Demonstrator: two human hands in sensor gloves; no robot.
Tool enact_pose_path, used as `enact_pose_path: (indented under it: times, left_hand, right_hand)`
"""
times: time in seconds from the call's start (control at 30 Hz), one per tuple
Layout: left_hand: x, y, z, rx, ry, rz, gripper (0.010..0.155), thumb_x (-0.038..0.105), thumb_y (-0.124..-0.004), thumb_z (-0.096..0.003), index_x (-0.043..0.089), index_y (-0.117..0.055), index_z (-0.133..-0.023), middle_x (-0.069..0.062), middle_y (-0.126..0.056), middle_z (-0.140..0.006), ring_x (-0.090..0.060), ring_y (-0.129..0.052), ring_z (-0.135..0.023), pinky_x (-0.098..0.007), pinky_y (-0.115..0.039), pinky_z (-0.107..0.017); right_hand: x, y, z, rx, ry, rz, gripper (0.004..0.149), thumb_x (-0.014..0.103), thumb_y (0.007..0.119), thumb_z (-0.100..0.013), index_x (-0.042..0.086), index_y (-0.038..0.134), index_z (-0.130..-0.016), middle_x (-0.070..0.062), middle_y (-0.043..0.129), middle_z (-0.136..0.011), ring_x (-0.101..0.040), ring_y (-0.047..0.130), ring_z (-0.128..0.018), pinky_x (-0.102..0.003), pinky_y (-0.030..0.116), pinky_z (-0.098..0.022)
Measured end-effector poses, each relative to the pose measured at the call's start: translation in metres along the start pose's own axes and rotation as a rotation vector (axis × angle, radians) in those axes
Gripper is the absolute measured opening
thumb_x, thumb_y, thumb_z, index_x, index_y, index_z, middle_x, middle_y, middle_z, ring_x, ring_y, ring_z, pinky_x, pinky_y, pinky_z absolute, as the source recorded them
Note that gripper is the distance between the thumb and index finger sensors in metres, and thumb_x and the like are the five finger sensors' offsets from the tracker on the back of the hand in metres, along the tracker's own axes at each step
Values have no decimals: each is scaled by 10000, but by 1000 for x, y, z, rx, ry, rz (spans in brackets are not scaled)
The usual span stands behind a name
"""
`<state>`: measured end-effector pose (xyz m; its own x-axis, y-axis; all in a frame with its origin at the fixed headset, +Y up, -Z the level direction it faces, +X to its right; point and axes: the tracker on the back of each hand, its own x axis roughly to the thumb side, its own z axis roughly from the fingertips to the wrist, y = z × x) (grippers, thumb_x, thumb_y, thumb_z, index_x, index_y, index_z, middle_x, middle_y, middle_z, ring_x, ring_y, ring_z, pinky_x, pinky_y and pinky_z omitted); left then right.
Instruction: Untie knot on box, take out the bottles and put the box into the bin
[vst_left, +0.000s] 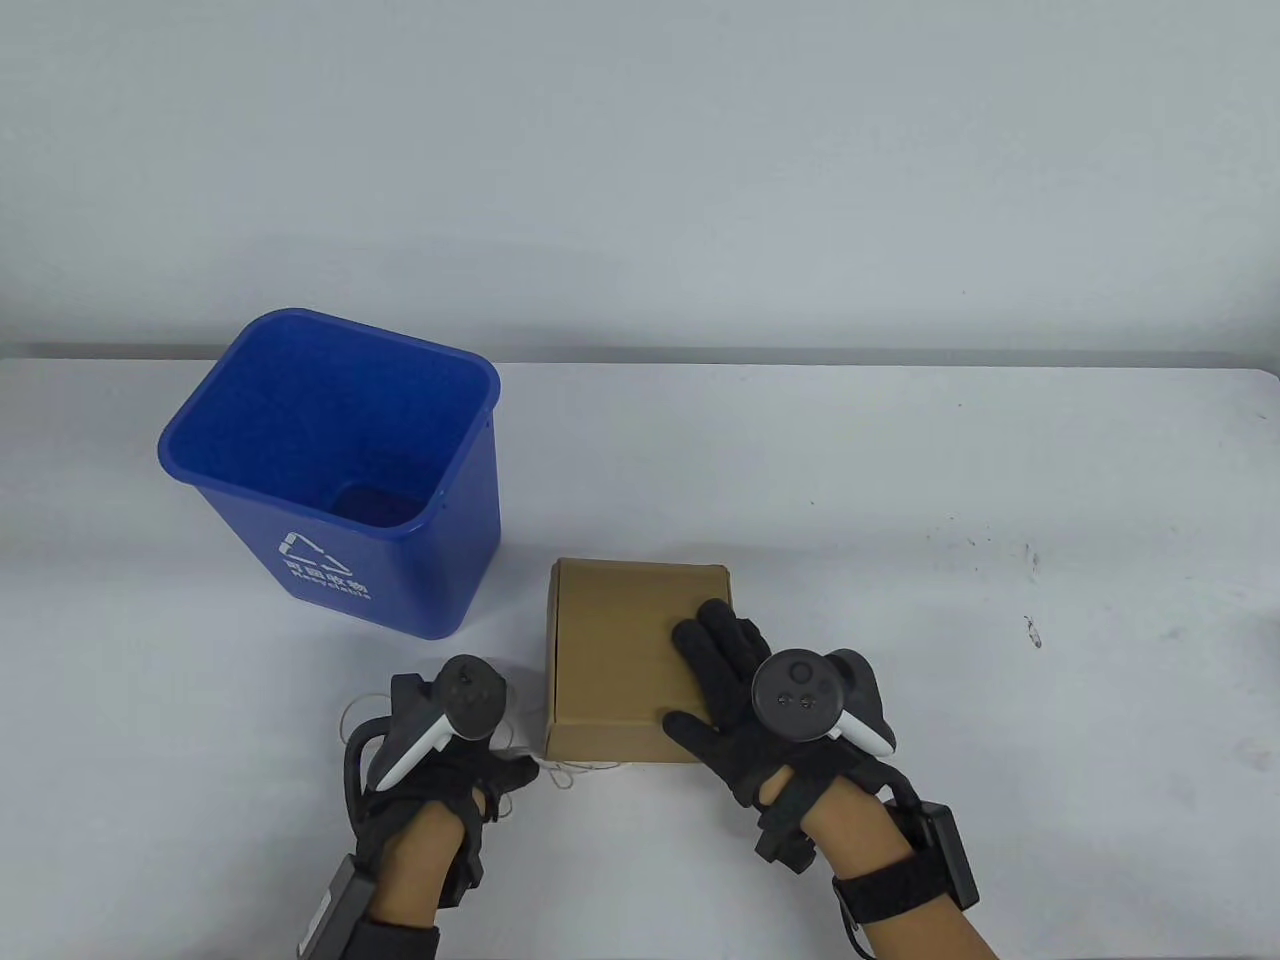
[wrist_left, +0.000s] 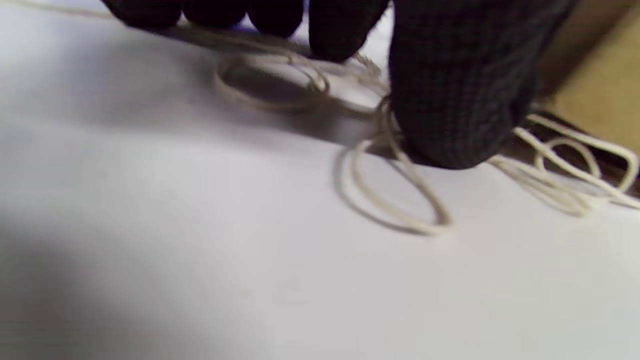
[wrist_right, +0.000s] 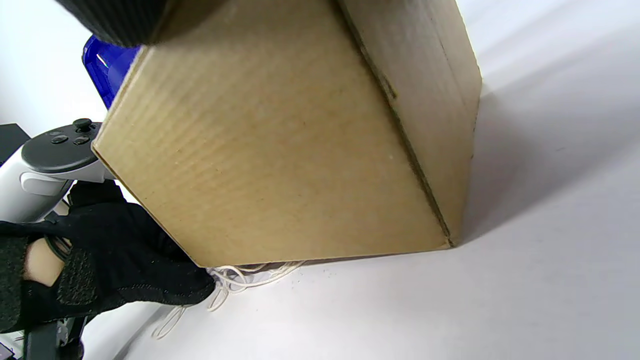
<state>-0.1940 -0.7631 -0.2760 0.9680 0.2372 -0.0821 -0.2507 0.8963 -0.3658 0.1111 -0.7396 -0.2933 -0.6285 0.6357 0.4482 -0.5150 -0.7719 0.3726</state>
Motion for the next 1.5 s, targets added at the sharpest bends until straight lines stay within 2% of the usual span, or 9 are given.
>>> enact_pose_path:
  times: [0.27, 0.37, 0.47, 0.57, 0.73, 0.83, 1.1, 1.3, 1.5]
  left_hand:
    - [-5, 10, 0, 115, -11, 10, 515, 372, -962, -411, 275, -808, -893, -17, -755, -941, -329, -784, -802, -528, -722, -604]
    - [-6, 10, 1, 138, -43, 19, 592, 354, -972, -403, 246, -756, -944, -64, -770, -923, -338, -826, -741, -517, -752, -569]
    - [-9, 11, 1, 145, -37, 26, 847, 363, -988, -388, 192, -528, -1079, -40, -832, -865, -306, -902, -647, -498, -808, -521]
    - [-9, 12, -1, 94, -4, 10, 877, 373, -965, -401, 138, -479, -1092, -42, -845, -836, -295, -915, -600, -498, -818, -501]
    - [-3, 14, 0, 120, 3, -46, 590, 370, -972, -398, 255, -796, -950, 11, -931, -735, -290, -960, -548, -496, -845, -471]
    - [2, 14, 1, 136, -5, -63, 373, 339, -976, -403, 317, -940, -774, 14, -945, -718, -313, -952, -556, -514, -831, -481]
    - [2, 11, 3, 76, -74, -82, 415, 290, -782, -462, 215, -797, -870, -69, -768, -832, -357, -794, -708, -566, -706, -588]
    - [-18, 48, 34, 385, -82, 145, 412, 289, -771, -465, 208, -792, -869, -75, -774, -823, -356, -813, -683, -559, -724, -562]
    - [-31, 66, 53, 538, -108, 276, 413, 295, -767, -473, 213, -777, -877, -66, -774, -828, -347, -834, -672, -543, -749, -542]
  right_hand:
    - [0, 0, 0, -1, 1, -9, 833, 615, 553, -495, 196, 131, -1079, -73, -88, -1079, -659, 160, -935, -744, 338, -624]
    - [-1, 0, 0, -1, 1, -12, 833, 614, 554, -495, 196, 132, -1079, -74, -87, -1079, -658, 162, -935, -744, 339, -623]
    - [0, 0, 0, 2, 0, -14, 831, 613, 557, -496, 198, 136, -1080, -70, -85, -1081, -656, 160, -937, -742, 338, -625]
    - [0, 0, 0, 2, 0, -14, 830, 613, 559, -496, 199, 139, -1080, -68, -84, -1081, -657, 160, -936, -742, 339, -625]
    - [0, -1, 0, 0, 0, -18, 830, 612, 561, -496, 199, 141, -1081, -68, -84, -1082, -658, 162, -935, -741, 339, -626]
    - [0, 0, 0, -1, 1, -19, 829, 611, 562, -497, 198, 143, -1082, -65, -81, -1083, -658, 163, -936, -741, 340, -626]
    - [-2, -1, 0, -12, -2, -47, 827, 605, 572, -498, 196, 154, -1083, -61, -73, -1085, -657, 164, -935, -740, 343, -625]
    - [-1, -1, -1, 2, 0, -41, 826, 602, 574, -499, 197, 154, -1083, -58, -76, -1085, -656, 160, -935, -740, 339, -625]
    - [0, -1, -1, 7, 2, -39, 820, 593, 580, -501, 193, 166, -1085, -56, -67, -1088, -658, 157, -933, -740, 337, -625]
